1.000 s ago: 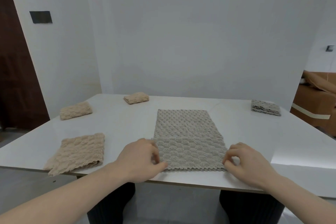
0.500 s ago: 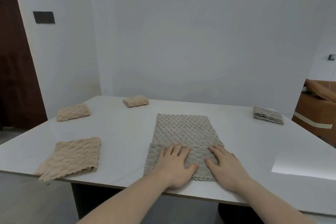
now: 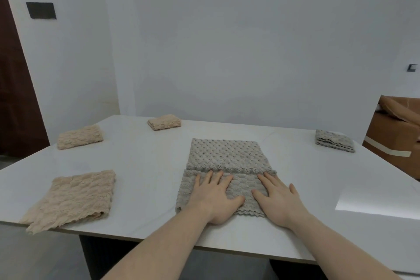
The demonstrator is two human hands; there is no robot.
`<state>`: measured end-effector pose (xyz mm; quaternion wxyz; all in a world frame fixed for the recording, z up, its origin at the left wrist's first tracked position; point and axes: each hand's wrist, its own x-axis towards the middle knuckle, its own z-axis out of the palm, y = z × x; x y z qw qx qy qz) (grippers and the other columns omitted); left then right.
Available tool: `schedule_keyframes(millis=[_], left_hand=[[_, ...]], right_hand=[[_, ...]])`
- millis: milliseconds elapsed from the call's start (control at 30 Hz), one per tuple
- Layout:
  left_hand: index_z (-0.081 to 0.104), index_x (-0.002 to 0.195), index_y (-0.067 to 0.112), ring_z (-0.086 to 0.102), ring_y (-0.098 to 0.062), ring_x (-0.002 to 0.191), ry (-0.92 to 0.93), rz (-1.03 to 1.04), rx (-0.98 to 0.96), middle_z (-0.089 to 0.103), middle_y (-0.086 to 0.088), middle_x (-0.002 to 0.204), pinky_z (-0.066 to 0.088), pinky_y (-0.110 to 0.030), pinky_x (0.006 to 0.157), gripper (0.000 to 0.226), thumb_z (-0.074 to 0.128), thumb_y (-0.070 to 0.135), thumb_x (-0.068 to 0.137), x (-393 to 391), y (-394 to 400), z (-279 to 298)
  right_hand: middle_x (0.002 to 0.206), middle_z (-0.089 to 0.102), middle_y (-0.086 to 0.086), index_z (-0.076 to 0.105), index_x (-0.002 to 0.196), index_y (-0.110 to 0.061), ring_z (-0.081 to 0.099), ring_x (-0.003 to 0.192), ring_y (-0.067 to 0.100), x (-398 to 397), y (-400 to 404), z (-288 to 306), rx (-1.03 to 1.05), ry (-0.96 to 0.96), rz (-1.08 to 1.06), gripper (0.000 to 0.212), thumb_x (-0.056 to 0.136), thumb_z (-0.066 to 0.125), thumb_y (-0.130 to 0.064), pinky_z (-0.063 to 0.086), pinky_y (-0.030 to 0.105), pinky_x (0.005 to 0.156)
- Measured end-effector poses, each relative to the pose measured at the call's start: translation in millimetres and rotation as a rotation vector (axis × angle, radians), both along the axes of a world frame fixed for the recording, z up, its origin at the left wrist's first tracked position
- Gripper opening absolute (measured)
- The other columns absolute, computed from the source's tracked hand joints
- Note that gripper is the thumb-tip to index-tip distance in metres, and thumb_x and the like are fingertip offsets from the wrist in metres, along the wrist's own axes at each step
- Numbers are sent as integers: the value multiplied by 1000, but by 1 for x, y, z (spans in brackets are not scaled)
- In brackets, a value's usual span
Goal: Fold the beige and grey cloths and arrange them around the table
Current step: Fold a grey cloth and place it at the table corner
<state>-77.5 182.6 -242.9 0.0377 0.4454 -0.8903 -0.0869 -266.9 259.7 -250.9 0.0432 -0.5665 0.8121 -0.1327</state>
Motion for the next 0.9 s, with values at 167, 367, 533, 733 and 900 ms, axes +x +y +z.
schedule_keyframes(millis=[167, 367, 533, 733, 900], left_hand=[[2, 162, 37, -10, -19, 156, -4, 5, 9, -4, 7, 170, -10, -50, 125, 87, 18, 80, 88, 4, 6, -1], [-2, 161, 37, -13, -17, 156, -26, -22, 40, -9, 9, 170, -10, -49, 125, 93, 14, 86, 84, 19, 8, 0], [-2, 161, 39, -12, -16, 156, -18, 81, 47, -9, 11, 169, -9, -52, 125, 91, 13, 87, 85, 57, -6, 0], [4, 161, 37, -4, -12, 156, 75, 146, 33, -3, 13, 170, -5, -45, 126, 85, 17, 82, 90, 85, -14, -8], [13, 161, 35, 3, -13, 156, 179, 148, 7, 6, 12, 169, -2, -43, 127, 77, 25, 72, 95, 85, -13, -9]], right_hand=[[167, 9, -11, 16, 159, -33, 7, 154, 12, 1, 2, 0, -11, -17, 4, 67, 99, 28, -59, 2, 49, 124], [167, 12, -12, 22, 157, -35, 10, 153, 10, -1, 6, 0, -29, -55, 16, 66, 97, 33, -59, 2, 50, 124], [167, 13, -12, 23, 157, -35, 11, 153, 10, 0, 8, 0, -39, -55, 21, 65, 97, 31, -58, 3, 50, 124], [164, 24, -11, 31, 154, -33, 22, 150, 10, 2, 9, 1, -81, -104, -7, 62, 96, 38, -54, 7, 46, 124], [135, 57, 2, 55, 137, -25, 54, 123, 21, -4, 11, 4, -327, -302, -151, 45, 97, 46, -44, 39, 39, 108]])
